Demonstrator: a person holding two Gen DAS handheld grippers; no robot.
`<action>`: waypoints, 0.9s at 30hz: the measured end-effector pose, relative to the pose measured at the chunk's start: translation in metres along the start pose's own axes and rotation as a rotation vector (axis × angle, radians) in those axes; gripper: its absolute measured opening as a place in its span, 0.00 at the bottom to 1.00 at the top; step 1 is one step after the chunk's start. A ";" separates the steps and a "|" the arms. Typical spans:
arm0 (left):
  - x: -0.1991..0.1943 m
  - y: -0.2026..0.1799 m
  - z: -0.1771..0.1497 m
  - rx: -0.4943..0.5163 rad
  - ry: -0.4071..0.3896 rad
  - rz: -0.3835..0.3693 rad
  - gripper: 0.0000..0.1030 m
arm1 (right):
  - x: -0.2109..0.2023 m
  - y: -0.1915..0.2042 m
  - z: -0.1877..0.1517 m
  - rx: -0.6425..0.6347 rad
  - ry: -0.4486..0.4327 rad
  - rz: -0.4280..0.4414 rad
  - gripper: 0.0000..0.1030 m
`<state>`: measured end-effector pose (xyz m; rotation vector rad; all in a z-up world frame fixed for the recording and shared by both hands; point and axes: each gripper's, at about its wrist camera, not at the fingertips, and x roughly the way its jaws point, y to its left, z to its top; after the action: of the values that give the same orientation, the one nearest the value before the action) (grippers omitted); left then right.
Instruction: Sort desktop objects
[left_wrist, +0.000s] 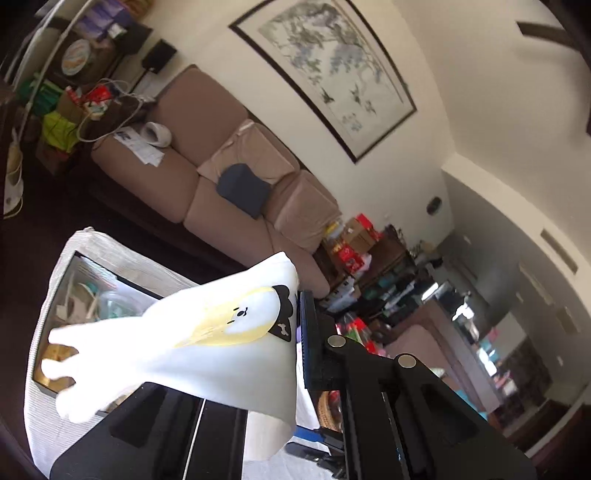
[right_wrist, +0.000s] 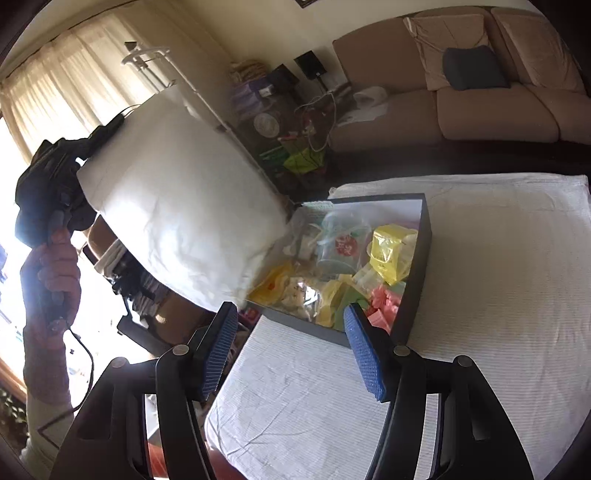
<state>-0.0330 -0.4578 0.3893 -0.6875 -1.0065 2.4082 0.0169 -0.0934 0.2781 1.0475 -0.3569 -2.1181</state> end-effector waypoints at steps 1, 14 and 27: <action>0.004 0.009 0.003 0.008 0.010 0.020 0.05 | 0.004 -0.004 0.004 0.008 -0.020 0.011 0.63; 0.077 0.087 -0.009 0.084 0.134 0.190 0.05 | 0.242 0.030 0.064 -0.063 0.284 0.038 0.60; 0.207 0.131 -0.142 0.010 0.267 0.245 0.06 | 0.214 -0.069 0.041 -0.202 0.406 -0.300 0.60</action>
<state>-0.1363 -0.3507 0.1481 -1.1530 -0.8400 2.4346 -0.1339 -0.2025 0.1455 1.4385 0.2187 -2.0724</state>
